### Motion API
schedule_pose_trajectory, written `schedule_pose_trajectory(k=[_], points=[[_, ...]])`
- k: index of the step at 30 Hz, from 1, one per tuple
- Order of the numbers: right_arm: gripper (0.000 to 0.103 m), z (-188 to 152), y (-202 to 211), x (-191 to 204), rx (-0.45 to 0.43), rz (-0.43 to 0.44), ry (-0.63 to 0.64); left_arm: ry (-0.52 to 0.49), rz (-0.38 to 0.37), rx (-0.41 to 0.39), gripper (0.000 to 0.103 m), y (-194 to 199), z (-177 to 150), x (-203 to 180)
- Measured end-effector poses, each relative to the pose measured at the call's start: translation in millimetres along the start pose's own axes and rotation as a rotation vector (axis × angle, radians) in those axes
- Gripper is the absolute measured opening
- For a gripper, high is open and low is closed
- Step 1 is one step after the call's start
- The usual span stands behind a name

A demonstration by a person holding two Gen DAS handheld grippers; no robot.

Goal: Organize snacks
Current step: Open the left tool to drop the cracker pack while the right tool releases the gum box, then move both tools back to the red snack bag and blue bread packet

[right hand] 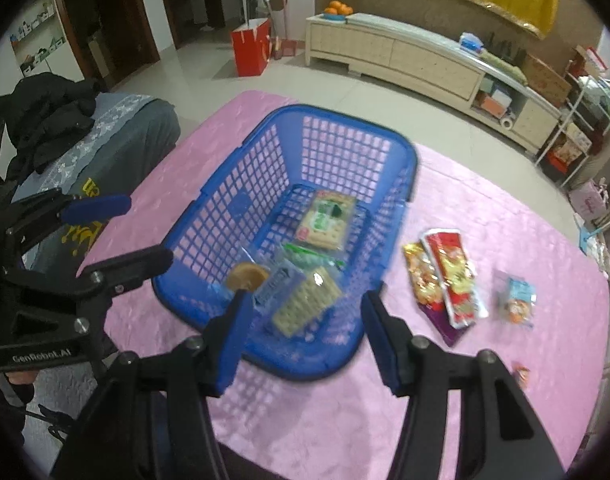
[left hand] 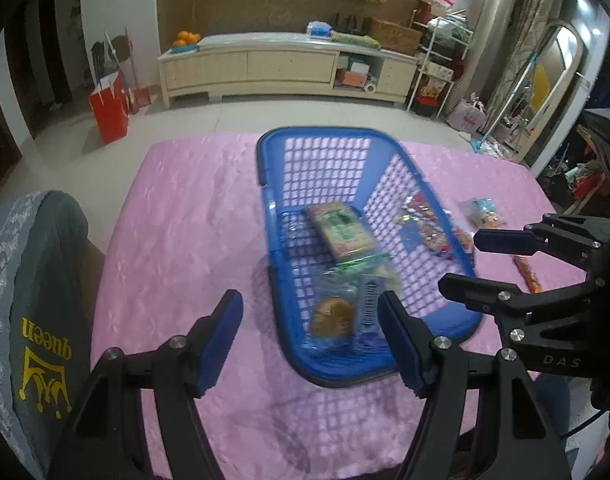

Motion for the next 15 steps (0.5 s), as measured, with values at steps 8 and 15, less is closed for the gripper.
schedule_pose_trajectory(k=[8,15], points=[[0.061,-27.6,49.0,-39.8,-0.054,-0.028,-0.065,-0.073,0.003,-0.056,0.079,33.7,-2.6,-57.1],[0.061,-55.6,74.4,-79.6,-0.074,-0.055,-0.115,-0.119,-0.013,-0.06,0.081,36.0,-3.8,-108.0]])
Point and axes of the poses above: each gripper's, at about its wrist camera, not at the fingertips, and y roughly against the way its jaws point, x to its left, z to its top, the point moved 2 cm from there along -y, roughly the way its jaws point, and after that the axes turned 3 degrees about -z, right-handed, at the moved point
